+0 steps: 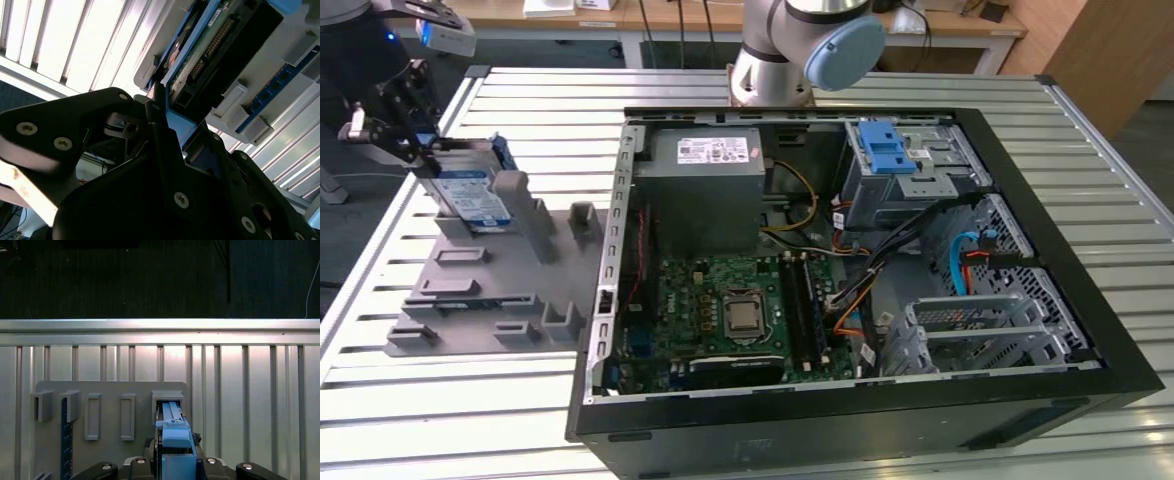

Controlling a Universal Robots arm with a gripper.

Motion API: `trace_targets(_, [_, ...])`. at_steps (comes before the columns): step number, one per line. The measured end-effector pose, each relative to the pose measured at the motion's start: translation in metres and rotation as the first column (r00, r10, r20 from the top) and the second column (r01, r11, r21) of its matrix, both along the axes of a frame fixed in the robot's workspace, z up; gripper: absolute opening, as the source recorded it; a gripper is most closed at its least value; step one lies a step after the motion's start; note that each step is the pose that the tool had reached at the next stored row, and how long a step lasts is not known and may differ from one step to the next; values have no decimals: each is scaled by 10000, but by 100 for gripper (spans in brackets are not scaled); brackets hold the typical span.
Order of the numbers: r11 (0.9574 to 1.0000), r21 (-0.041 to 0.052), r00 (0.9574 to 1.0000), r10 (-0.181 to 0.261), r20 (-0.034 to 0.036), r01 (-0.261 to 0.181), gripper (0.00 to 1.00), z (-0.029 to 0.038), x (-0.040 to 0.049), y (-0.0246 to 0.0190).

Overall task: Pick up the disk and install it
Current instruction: 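Pick up the disk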

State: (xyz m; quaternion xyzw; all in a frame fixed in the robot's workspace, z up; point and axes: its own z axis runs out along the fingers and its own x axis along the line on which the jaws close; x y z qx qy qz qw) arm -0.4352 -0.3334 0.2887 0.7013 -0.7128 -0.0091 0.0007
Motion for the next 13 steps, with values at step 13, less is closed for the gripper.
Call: trace_targets(13, [10000,-34,10000,0,5,0,44,4,-3,5])
